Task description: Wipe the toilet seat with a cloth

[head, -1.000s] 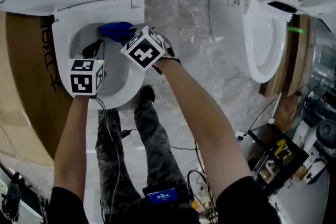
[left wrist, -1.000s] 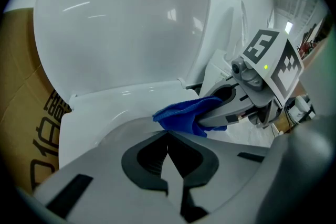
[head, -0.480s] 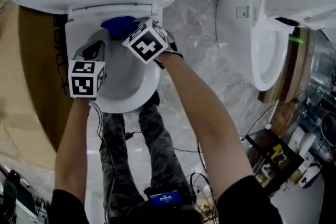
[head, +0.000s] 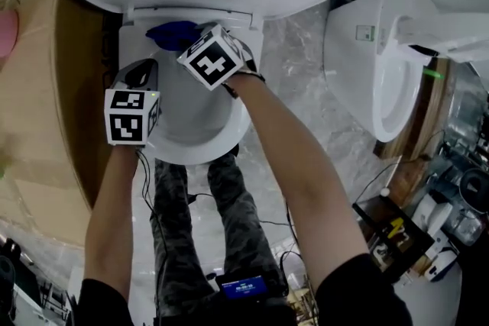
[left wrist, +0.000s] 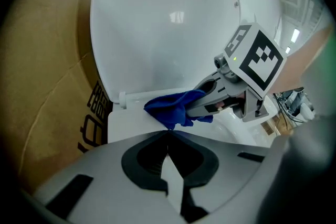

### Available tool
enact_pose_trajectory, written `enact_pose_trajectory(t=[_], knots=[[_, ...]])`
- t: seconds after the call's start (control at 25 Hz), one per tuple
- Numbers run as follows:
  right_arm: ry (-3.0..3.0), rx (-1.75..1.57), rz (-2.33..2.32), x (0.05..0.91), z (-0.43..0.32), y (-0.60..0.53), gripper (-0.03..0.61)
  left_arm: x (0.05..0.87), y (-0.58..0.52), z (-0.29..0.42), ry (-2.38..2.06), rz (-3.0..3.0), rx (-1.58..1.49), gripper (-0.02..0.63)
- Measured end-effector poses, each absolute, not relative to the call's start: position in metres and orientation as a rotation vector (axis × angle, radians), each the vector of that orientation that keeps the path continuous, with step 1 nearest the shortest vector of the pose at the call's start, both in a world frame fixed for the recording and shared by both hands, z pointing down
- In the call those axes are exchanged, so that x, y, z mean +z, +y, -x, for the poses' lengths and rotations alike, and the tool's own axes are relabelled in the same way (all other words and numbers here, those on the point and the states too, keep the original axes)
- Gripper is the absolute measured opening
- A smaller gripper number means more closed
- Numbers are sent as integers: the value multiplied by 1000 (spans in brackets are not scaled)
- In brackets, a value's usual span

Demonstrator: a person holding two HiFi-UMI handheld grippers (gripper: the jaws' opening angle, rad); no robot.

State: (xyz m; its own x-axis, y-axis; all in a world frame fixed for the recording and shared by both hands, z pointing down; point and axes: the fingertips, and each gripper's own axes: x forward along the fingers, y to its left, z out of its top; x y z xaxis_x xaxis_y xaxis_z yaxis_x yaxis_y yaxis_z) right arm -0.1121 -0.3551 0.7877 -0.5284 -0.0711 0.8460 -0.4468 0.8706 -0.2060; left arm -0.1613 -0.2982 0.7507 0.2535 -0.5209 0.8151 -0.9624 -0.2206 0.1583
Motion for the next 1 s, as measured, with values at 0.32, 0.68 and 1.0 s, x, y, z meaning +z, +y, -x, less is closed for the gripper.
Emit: enact_pose_trajectory(t=[0.32,0.68,1.0], knots=[[-2076,528,-386,788,127,-349,54,753,-286,170,-1326,-1857,827,11],[-2100,531,-418,774,107,-334,54,744,-269,157,-1308,-1902,854,11],[-2142,516,-404,744,63,-297,54,729,-221,117,-1274,-1953,844,11]])
